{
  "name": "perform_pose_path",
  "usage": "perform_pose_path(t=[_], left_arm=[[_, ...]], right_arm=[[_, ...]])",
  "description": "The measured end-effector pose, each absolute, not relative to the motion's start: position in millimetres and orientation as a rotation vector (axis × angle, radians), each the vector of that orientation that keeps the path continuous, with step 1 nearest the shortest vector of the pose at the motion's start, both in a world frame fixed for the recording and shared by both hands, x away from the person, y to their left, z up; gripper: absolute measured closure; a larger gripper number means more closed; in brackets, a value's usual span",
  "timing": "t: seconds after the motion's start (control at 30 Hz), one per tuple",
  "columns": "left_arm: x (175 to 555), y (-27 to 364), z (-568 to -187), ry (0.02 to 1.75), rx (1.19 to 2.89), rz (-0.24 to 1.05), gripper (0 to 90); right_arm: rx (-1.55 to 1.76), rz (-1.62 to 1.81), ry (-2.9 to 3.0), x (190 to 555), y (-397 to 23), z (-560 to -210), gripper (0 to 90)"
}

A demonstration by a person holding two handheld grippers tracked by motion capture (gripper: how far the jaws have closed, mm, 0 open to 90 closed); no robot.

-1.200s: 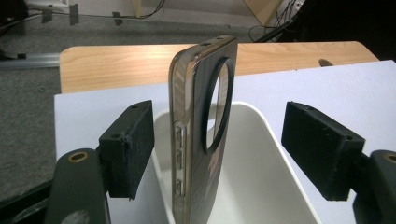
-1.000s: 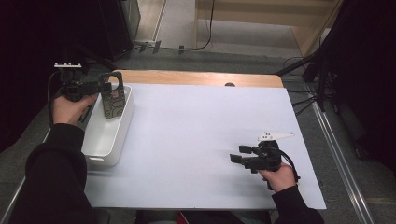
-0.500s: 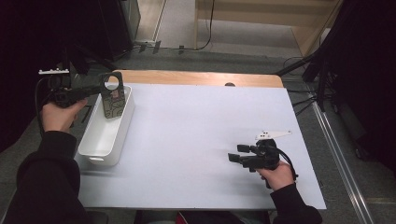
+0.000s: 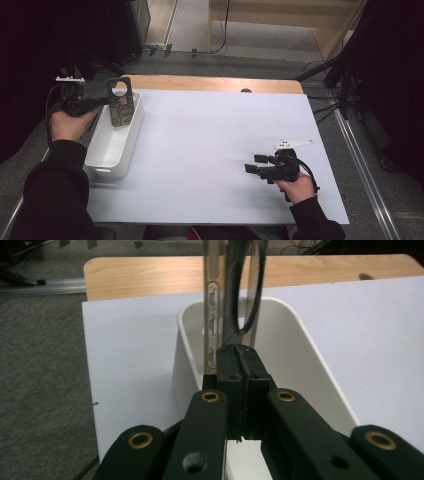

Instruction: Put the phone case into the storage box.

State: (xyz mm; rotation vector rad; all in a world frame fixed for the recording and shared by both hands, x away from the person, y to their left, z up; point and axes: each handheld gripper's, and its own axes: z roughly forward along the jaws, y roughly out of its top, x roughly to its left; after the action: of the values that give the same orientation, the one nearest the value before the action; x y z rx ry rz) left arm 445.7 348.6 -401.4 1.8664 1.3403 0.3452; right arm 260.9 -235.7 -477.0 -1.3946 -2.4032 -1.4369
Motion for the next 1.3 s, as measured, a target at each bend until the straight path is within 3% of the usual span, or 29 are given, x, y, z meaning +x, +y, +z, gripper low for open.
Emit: perform_pose_path(t=[1.3], left_arm=[[472.5, 335.9, -415.8, 1.397, 1.882, 0.348, 89.7]], right_arm=[[-1.418, -1.449, -2.39, 256.2, -239.3, -476.6, 32.9]])
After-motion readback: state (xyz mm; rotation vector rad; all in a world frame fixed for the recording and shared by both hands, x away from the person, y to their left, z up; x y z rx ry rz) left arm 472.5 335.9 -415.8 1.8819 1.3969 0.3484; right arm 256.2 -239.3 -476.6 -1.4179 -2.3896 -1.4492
